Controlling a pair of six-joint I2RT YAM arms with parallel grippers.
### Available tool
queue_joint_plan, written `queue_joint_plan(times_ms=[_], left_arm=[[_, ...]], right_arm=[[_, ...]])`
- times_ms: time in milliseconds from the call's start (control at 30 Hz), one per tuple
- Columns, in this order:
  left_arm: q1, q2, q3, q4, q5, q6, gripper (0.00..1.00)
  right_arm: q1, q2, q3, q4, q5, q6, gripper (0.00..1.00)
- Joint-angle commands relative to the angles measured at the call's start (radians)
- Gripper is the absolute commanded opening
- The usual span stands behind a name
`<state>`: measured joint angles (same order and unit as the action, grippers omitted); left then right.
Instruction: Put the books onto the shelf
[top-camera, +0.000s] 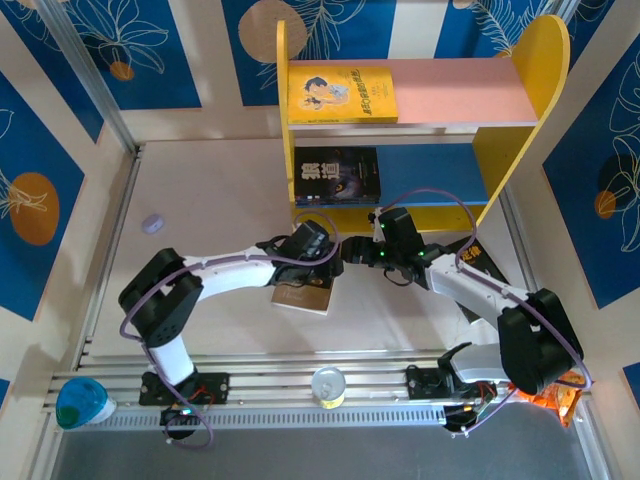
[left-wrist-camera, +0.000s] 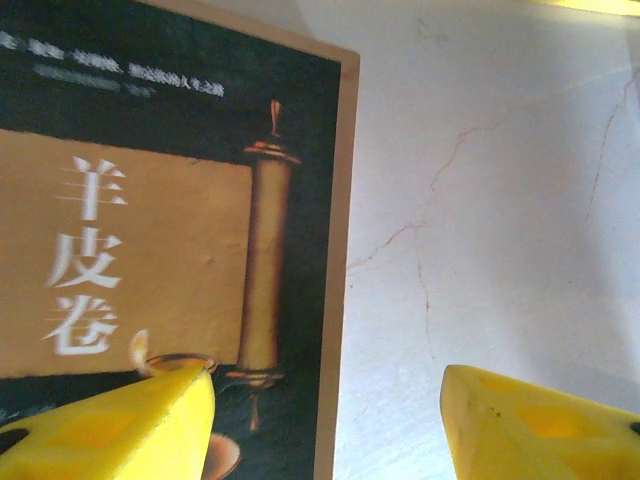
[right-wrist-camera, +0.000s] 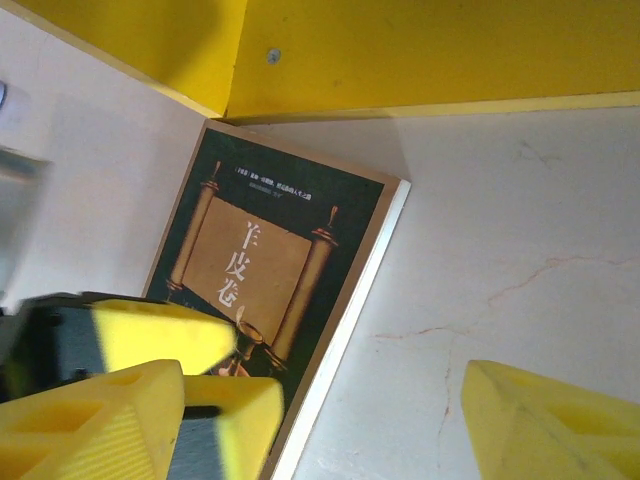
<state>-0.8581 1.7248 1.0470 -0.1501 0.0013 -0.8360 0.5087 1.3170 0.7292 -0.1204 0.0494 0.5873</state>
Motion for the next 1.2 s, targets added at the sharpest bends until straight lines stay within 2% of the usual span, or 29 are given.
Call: queue_joint_plan(times_ms=[0,100,333,800,1167], left_arm=[[-0.006,-0.051,0.050,-0.180,-0.108,0.095,0.62],[0.002,-0.058,0.063,-0.262,-0.154,0.123,0.63],[0.038,-0.090,0.021,-0.296,-0.152,0.142,0.64],[0.128,-0.140,-0.098,-0.280,-0.134,0.159,0.65],[0.131,-0.137,-0.139,-0.249,-0.112,0.132,0.64]], right_arm=[[0.002,0.019,0.004,-0.001,-0.003,0.017,0.73],[0.004,0.032,0.003,0.007,-0.009,0.026,0.73],[0.014,0.063,-0.001,0.020,-0.023,0.046,0.73],[0.067,0.147,0.022,0.044,-0.038,0.076,0.70],[0.112,0.240,0.071,0.056,-0.049,0.083,0.67]])
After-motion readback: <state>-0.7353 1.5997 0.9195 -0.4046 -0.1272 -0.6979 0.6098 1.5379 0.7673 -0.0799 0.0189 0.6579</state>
